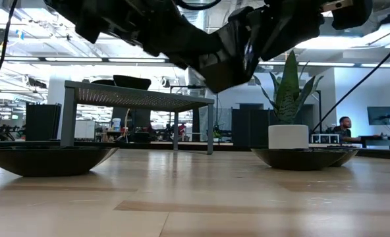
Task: Pick & Place Mini shaped plates
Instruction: Stack the black distorted square plate on the black distorted square plate on the shelf
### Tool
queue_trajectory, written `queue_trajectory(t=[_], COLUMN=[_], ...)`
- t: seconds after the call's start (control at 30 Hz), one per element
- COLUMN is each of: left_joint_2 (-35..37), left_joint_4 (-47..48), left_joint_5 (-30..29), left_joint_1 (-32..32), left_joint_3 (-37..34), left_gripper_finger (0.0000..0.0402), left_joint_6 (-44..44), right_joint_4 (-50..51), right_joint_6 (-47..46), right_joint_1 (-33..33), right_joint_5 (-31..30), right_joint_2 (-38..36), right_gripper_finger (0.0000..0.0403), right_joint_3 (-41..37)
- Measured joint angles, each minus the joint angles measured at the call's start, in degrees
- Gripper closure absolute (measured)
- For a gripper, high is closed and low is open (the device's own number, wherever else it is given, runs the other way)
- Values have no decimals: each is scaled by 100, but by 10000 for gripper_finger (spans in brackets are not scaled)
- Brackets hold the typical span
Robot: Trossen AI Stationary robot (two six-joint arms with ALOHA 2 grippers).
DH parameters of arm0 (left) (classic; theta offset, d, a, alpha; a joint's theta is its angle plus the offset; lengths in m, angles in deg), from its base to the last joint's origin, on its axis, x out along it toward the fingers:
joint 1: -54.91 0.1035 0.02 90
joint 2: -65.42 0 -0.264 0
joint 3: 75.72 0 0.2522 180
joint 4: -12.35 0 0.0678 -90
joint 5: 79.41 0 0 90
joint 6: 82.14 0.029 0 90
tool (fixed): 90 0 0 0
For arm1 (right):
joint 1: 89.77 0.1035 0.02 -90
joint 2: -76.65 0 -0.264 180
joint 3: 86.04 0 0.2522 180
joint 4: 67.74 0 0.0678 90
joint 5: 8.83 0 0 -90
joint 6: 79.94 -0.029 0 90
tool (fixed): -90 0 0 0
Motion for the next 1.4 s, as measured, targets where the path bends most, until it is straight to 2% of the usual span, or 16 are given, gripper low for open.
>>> queue_trajectory(t=[0.17, 0.27, 0.37, 0.53, 0.6, 0.67, 0.73, 0.8, 0.97, 1.13, 1.23, 1.4], left_joint_2=[0, 0, 2, 283, 627, 1090, 1593, 2123, 3069, 3393, 3383, 3383], left_joint_4=[302, 291, 291, 349, 469, 953, 1543, 2157, 3824, 4929, 5299, 5433], left_joint_5=[2, -159, -687, -1178, -1386, -1602, -1827, -2061, -2508, -2603, -2601, -2612], left_joint_1=[-272, -428, -558, -485, -369, -198, 28, 300, 1025, 1657, 1973, 2410], left_joint_3=[-2, -2, -2, 122, 271, 380, 404, 407, 411, 407, 401, 400], left_gripper_finger=[394, 395, 393, 391, 391, 391, 391, 392, 394, 391, 393, 391], left_joint_6=[-198, -198, -169, 299, 500, 655, 620, 393, -283, -307, -301, -306], right_joint_4=[34, 449, 1498, 3837, 4596, 4823, 4735, 4250, 1380, -1152, -1908, -2102], right_joint_6=[-31, -36, -223, -1534, -2099, -2518, -2790, -2807, -2552, -1544, -1101, -1165], right_joint_1=[70, 200, 407, 917, 1117, 1307, 1484, 1632, 1738, 1649, 1502, 1215], right_joint_5=[-46, -267, -1007, -2791, -3031, -3013, -2979, -2980, -3007, -3007, -3003, -3005], right_joint_2=[0, 0, 0, -15, -110, -372, -782, -1316, -2954, -3926, -4202, -4403], right_gripper_finger=[262, 244, 232, 232, 235, 239, 244, 248, 258, 262, 261, 256], right_joint_3=[256, 666, 1329, 2746, 3153, 3267, 3002, 2336, -415, -2677, -3342, -3412])
